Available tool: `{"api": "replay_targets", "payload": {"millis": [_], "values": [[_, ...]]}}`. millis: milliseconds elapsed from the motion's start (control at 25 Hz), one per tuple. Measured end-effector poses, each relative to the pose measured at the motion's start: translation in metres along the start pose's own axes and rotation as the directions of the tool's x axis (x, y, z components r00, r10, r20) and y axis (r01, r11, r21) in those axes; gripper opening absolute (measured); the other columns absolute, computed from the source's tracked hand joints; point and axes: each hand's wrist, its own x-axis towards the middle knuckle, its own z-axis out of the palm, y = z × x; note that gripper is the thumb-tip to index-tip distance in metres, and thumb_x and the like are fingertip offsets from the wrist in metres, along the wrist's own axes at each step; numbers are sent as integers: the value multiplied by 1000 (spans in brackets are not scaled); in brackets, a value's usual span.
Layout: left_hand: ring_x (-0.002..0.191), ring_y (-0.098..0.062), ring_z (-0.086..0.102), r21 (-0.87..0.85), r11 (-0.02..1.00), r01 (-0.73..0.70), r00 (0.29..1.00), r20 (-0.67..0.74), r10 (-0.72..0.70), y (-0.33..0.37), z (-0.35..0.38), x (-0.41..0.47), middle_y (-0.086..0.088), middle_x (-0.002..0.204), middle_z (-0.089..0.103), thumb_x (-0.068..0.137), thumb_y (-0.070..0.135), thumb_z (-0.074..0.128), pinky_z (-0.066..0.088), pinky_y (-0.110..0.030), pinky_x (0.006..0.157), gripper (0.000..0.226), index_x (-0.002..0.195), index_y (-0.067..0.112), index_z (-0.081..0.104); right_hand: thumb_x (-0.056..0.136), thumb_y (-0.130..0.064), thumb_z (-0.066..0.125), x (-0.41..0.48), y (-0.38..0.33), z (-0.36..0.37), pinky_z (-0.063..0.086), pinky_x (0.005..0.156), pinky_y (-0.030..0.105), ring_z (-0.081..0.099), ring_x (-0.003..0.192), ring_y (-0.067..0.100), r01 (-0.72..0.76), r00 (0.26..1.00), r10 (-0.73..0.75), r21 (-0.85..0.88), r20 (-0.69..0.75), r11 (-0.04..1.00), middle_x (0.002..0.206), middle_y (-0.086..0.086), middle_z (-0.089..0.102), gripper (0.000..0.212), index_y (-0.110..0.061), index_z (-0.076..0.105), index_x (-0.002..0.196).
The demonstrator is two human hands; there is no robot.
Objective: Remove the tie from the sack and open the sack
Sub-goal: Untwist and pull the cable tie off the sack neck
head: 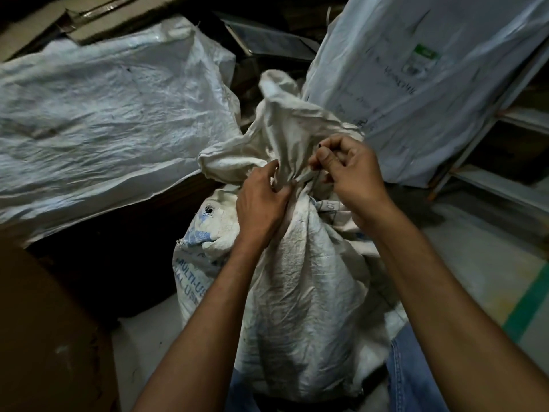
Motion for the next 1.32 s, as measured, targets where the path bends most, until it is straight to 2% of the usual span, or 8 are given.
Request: {"api": "replay_targets", "payload": {"millis": [240, 440, 560, 720, 920, 1040, 1160, 1320], "values": [[89, -28, 65, 13, 982, 187, 982, -43, -186, -15, 3, -7, -2, 101, 71, 87, 49, 59, 46, -36, 65, 33, 102, 20, 64, 103, -7, 56, -2, 17, -9, 54, 67, 20, 70, 80, 6, -50, 998, 52, 97, -17, 994, 83, -3, 73, 7, -12, 61, 105], [83, -25, 61, 61, 986, 158, 963, 211, -167, 1, 7, -6, -5, 94, 64, 74, 91, 51, 36, -33, 58, 80, 101, 16, 59, 104, -5, 53, -3, 22, -2, 59, 83, 26, 68, 81, 9, -86, 996, 92, 201, -16, 976, 86, 4, 71, 9, -10, 60, 104], [107, -33, 60, 234, 961, 147, 916, 334, -221, 18, 12, 5, -15, 120, 61, 66, 94, 56, 44, -37, 71, 102, 120, 8, 56, 104, -4, 52, -4, 25, -9, 58, 79, 27, 66, 77, 10, -104, 991, 123, 257, -57, 961, 83, 3, 69, 13, -13, 59, 99], [122, -34, 54, 246, 962, 116, 890, 403, -211, 23, 18, 9, -18, 134, 55, 69, 67, 82, 49, -40, 91, 96, 133, 4, 49, 105, -4, 50, -7, 32, -16, 56, 77, 23, 66, 78, 11, -134, 987, 153, 295, -42, 946, 84, 6, 69, 14, -14, 57, 98], [97, -18, 73, -127, 883, 452, 826, 433, -361, -10, 0, 14, 0, 108, 74, 43, 51, 100, 63, -31, 78, 90, 118, 17, 63, 107, -8, 49, -5, 31, -5, 56, 74, 22, 69, 83, 12, -202, 977, 213, 352, 10, 914, 88, 4, 72, 14, -15, 57, 97], [82, -11, 74, -312, 770, 557, 786, 498, -367, -36, -26, 2, -10, 105, 76, 65, 14, 97, 58, -19, 63, 61, 117, 6, 67, 107, -10, 48, -2, 30, 4, 56, 75, 23, 69, 81, 12, -229, 972, 232, 366, 36, 902, 87, 2, 72, 14, -15, 58, 98], [84, -20, 75, -383, 603, 699, 707, 493, -506, -54, -42, -13, -12, 97, 79, 58, 31, 96, 60, -32, 71, 70, 116, 3, 70, 107, -12, 50, 2, 28, 8, 58, 82, 27, 70, 88, 13, -228, 972, 228, 402, 49, 887, 89, 3, 73, 11, -14, 58, 100], [49, -10, 65, -363, 556, 748, 662, 339, -668, -51, -37, -19, -6, 78, 69, 69, 33, 91, 43, -19, 39, 56, 110, 3, 66, 107, -11, 50, -2, 21, 16, 59, 81, 25, 72, 89, 13, -223, 975, 207, 415, 84, 882, 92, 4, 74, 9, -12, 58, 102]]}}
